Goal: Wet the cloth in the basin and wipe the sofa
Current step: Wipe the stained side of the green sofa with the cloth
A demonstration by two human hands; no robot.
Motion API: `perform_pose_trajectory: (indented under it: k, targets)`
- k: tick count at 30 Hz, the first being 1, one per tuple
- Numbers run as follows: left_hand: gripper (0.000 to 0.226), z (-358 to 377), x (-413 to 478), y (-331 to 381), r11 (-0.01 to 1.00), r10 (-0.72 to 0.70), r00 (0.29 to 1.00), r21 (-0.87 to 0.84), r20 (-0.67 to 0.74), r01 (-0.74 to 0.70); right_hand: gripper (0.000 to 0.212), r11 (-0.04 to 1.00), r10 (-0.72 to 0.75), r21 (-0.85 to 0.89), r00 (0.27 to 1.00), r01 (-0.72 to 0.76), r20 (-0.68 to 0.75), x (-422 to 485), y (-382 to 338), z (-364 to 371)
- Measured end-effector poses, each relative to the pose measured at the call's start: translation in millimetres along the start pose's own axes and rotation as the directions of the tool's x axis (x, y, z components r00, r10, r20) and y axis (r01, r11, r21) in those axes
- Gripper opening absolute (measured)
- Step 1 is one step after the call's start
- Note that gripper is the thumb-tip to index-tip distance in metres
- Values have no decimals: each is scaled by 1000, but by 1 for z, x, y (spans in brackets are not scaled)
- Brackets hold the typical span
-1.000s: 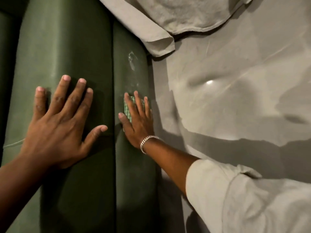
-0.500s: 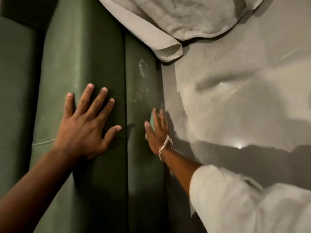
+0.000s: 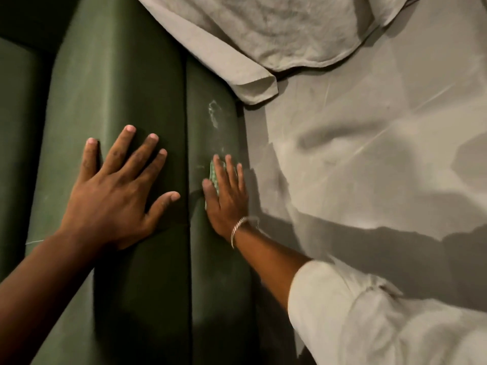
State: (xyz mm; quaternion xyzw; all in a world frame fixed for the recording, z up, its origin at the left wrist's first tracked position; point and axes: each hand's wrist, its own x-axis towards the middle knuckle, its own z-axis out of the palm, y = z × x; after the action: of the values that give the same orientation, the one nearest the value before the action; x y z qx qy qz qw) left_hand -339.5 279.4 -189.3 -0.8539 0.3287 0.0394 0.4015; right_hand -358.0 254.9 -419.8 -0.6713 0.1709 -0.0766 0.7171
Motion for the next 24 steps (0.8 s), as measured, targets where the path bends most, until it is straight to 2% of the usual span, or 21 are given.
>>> perform_pose_trajectory:
  k: [3,6,7,9,11,13,16,18,19,20,22,24]
  targets:
    - [83,0,13,-2,1000,-9,1000,9,13,9,61,992,-113,-66,993,112,-15,-25,-7,10]
    - [82,2,24,-9,999,-35,999,12,6,35,59,961,-261,-93,965,260,-5,16,-21,7]
    - [82,2,26,-11,999,-45,999,10,2,45,58,963,-253,-93,967,252,-2,36,-23,2]
    - [82,0,31,-14,999,-51,999,1,5,51,58,992,-122,-45,992,122,-13,64,-17,-8]
    - [82,-4,36,-17,999,-52,999,-9,3,52,61,1000,-12,-13,1000,12,-19,59,-5,-10]
    - [81,-6,44,-19,998,-61,998,-29,-7,61,60,1000,10,-22,999,-10,-31,28,4,-4]
    - [79,-5,58,-23,996,-80,996,-53,-30,78,59,993,-96,-67,994,92,-54,5,-9,11]
    - [78,-1,64,-25,997,-65,996,-51,-55,62,58,966,-239,-114,970,232,-49,37,-22,11]
    - [77,2,65,-26,997,-59,996,-51,-65,55,58,961,-251,-125,968,245,-30,61,-27,8]
    - [77,3,66,-27,997,-58,996,-52,-72,55,57,972,-209,-114,978,207,-10,85,-31,3]
    - [77,4,68,-27,996,-69,994,-57,-80,65,58,998,-37,-53,999,37,-2,119,-26,-5]
    - [77,2,71,-26,995,-88,992,-50,-86,84,62,997,71,9,997,-71,-6,115,-17,-4]
